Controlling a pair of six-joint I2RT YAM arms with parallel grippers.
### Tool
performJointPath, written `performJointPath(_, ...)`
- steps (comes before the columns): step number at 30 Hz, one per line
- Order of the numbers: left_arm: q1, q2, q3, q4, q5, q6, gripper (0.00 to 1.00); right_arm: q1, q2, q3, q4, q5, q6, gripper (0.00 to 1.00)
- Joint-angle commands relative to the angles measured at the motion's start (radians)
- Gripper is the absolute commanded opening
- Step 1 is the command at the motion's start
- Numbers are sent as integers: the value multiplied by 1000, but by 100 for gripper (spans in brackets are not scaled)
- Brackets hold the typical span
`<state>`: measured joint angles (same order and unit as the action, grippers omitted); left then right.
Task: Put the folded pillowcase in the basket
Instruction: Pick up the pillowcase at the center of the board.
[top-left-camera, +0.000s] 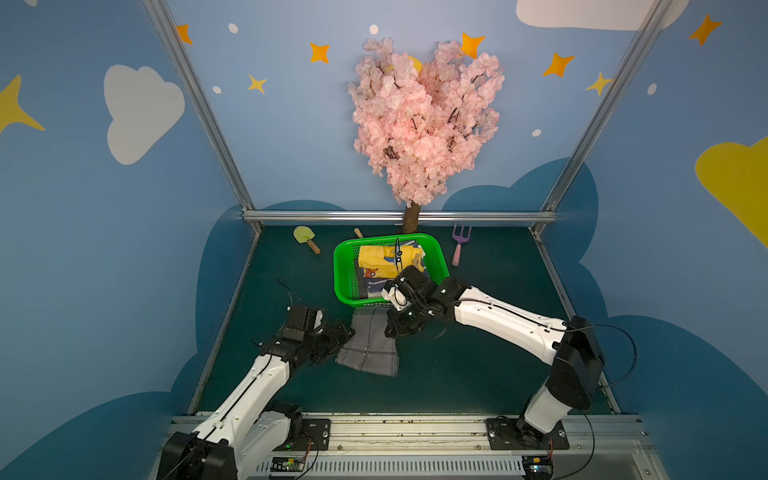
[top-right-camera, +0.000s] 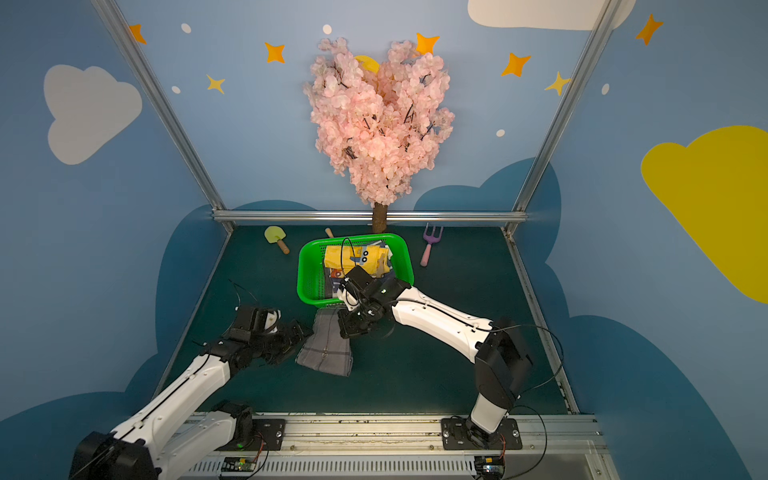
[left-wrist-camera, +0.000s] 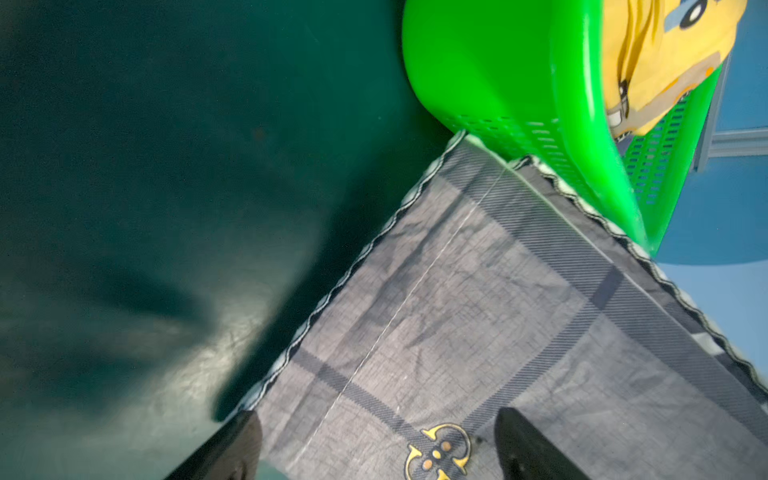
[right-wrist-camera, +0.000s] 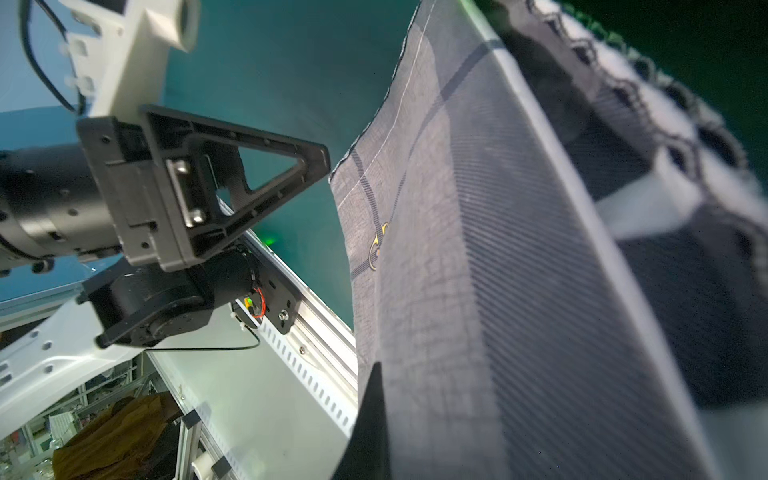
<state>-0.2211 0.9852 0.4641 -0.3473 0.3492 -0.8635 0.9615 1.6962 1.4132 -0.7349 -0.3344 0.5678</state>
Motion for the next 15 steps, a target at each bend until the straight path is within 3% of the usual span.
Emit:
performJointPath(1,-4,64,-49,151,91,-5,100,-8,14,-6,-55,-22,-30,0)
performJointPath(7,-66,109,-79,244,154,-31,100,-37,5,6,-54,-30,-29,0)
performJointPath(11,-123,56,-130,274,131,-87,100,-58,7,5,-55,-45,-29,0)
performJointPath(15,-124,8,-145,145,35,-38,100,-72,1,2,-54,-60,-32,0)
